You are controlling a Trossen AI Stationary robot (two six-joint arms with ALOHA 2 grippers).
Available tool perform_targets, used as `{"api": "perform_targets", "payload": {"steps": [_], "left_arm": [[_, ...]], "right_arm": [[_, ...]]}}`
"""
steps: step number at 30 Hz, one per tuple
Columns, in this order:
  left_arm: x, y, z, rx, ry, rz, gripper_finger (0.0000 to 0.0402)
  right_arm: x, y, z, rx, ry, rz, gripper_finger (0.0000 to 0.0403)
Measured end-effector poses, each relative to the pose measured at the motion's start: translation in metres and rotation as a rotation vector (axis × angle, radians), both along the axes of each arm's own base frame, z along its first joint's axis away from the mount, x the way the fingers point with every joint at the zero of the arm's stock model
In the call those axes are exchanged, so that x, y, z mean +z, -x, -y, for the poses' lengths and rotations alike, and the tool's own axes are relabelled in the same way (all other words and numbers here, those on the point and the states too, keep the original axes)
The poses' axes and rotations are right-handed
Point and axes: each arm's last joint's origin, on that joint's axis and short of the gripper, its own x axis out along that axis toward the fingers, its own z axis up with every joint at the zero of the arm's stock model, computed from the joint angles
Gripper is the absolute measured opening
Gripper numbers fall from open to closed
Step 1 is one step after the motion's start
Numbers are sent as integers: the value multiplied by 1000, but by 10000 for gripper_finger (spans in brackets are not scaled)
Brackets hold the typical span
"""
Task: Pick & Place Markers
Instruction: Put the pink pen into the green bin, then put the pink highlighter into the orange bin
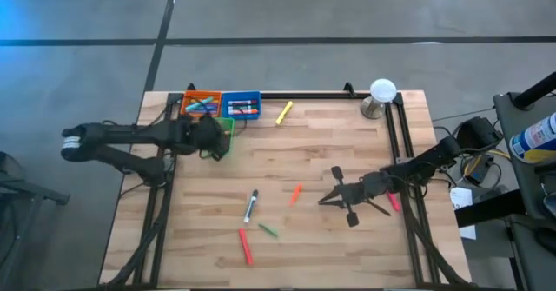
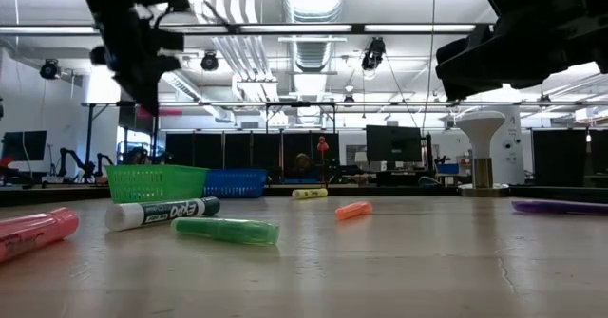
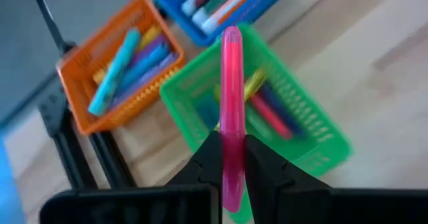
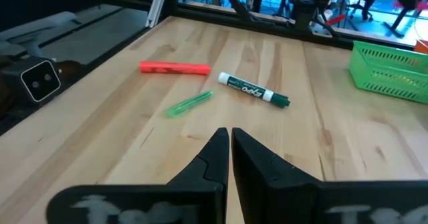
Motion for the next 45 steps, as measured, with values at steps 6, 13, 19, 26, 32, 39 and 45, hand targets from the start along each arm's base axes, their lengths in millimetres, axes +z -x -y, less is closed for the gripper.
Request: {"api": "perform_targets", "payload": {"steps": [6, 13, 19, 26, 32, 39, 45], "left_arm": [[-34, 12, -29, 38, 88, -19, 34], [-60, 17, -44, 32, 154, 41, 34], [-64, 19, -44, 35, 161, 35, 50], [-62, 18, -44, 15, 141, 16, 78], [-48, 12, -46, -59, 134, 41, 79], [-33, 2, -34, -212, 2, 308, 71], [-56, -3, -9, -412, -149, 792, 41]], "right_arm": [[0, 0, 0, 1, 3, 2, 13], [0, 0, 0, 0, 2, 2, 13], [0, 0, 0, 0, 0, 2, 13], [1, 0, 0, -4, -18, 11, 13], [1, -1, 0, -24, -41, 6, 13], [1, -1, 2, -102, -82, 2, 13], [10, -11, 6, -210, -69, 3, 13]]}}
